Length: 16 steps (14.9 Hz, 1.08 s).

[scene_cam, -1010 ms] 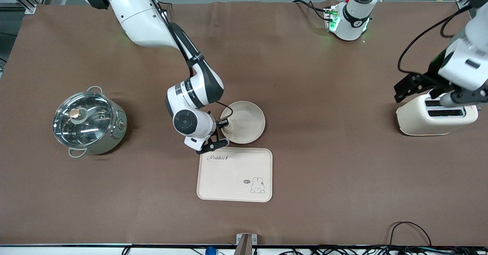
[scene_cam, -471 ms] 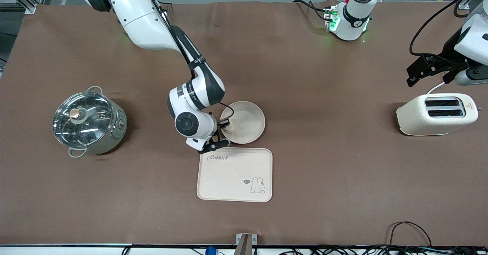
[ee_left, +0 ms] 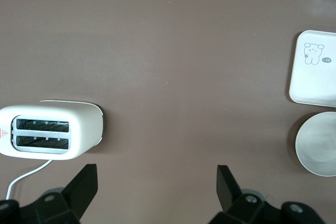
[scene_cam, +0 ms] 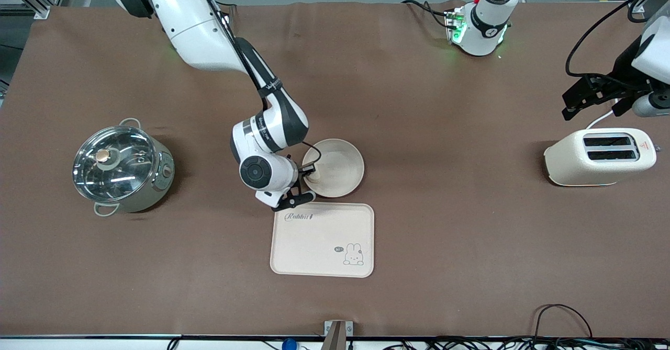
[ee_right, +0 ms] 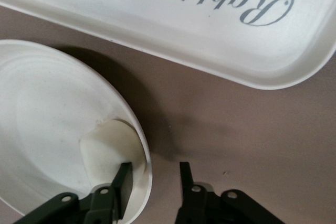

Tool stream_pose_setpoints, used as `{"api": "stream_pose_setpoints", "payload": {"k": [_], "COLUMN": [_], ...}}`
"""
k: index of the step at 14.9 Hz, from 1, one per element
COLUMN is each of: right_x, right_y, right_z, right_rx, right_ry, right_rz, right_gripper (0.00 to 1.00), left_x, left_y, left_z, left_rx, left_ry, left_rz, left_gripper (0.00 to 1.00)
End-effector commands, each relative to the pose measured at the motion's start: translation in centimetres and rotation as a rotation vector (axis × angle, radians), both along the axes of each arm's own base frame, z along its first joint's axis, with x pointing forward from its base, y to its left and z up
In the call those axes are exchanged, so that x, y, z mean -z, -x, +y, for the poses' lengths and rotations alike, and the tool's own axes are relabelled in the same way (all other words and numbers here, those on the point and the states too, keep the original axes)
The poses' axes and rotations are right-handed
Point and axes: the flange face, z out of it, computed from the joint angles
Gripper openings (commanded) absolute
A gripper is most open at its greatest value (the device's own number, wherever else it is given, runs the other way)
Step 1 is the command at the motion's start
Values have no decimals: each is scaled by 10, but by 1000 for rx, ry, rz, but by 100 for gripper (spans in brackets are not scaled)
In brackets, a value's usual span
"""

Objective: Place bun in plate and plate on tray
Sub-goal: 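Clamp the plate rim with the right gripper and lift the plate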

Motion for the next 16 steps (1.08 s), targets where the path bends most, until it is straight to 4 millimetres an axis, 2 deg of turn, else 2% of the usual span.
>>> {"api": "stream_pose_setpoints", "payload": {"k": [1,7,10,14,16], "right_x": [12,16,16,18,27], "right_y": [2,2,3,-4,-3], "right_z": [6,8,9,-2,-2], "right_rx": [4,13,14,22,23], "right_ry": [-23,-25,-25,-26,-22], "right_rz": [-11,-13,-13,-14,-6], "right_gripper": [40,24,24,24,24], "left_x": [-7,-1,-1,-1,-1], "left_y": [0,-3,-3,-2,-3], "left_z": [1,-1,-1,-1,-1], "left_rx": [15,18,17,19,18], "left_ry": [31,61,60,61,62], "left_rz": [15,31,29,29,30], "left_gripper": [100,100,100,100,100]}}
